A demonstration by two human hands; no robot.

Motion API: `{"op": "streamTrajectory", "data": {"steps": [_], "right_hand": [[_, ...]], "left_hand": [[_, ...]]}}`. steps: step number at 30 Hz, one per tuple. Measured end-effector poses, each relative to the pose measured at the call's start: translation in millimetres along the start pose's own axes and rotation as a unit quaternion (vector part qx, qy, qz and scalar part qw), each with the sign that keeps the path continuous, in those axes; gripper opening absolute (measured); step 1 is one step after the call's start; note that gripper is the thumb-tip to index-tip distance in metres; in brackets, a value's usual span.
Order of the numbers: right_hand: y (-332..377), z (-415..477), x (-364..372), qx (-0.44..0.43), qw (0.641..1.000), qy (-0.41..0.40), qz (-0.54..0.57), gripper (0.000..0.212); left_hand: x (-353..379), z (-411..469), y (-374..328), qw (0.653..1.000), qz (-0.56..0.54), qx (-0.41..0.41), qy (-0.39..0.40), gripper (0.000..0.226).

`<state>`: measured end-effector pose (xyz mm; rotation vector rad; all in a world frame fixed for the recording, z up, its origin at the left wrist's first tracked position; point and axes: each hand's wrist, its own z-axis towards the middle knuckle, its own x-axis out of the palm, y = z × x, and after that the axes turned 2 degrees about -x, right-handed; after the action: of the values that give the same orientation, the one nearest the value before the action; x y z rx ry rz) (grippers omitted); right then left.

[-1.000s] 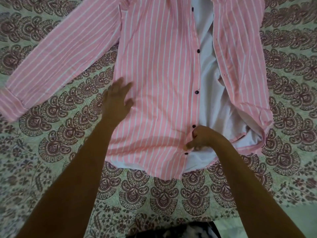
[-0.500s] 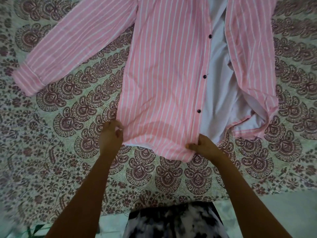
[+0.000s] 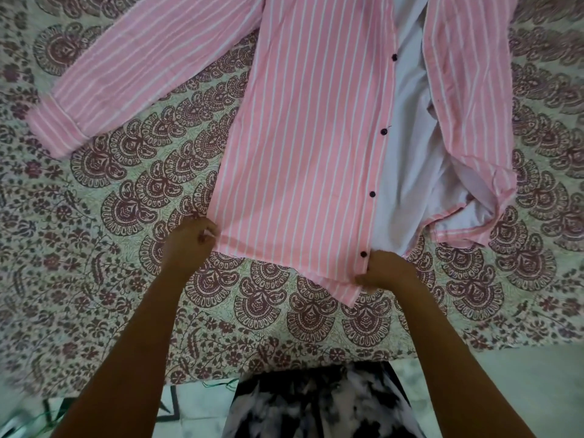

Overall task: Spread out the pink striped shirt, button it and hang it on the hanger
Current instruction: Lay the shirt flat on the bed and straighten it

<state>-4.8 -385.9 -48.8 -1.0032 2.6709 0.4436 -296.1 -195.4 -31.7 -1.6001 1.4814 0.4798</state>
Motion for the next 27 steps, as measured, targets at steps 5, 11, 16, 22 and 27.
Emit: {"op": "streamTrajectory", "data": {"steps": [5, 11, 16, 22, 27], "right_hand": [[1.9, -4.9, -30.9, 0.045, 0.998, -0.027, -0.016, 0.043], [27.6, -1.0, -96.2, -0.026, 0.962, -0.242, 0.127, 0.035], [56.7, 30.3, -160.5, -0.074, 0.922, -0.331, 0.189, 0.020], [89.3, 82.6, -258.5, -0.141, 0.866, -0.429, 0.215, 0.015], [118.3, 130.3, -338.1, -0.153, 0.801, -0.495, 0.301, 0.033]], "left_hand": [[-10.7, 10.5, -18.7, 0.998, 0.056, -0.012, -0.039, 0.012], [-25.5, 58.9, -75.2, 0.993, -0.011, 0.055, -0.104, 0.012], [-39.2, 119.8, -138.4, 0.984, -0.087, 0.096, -0.125, 0.014], [-68.2, 220.9, -199.3, 0.966, -0.122, 0.144, -0.176, 0.019], [-99.4, 303.1, -236.5, 0.948, -0.124, 0.143, -0.256, 0.026]]}}
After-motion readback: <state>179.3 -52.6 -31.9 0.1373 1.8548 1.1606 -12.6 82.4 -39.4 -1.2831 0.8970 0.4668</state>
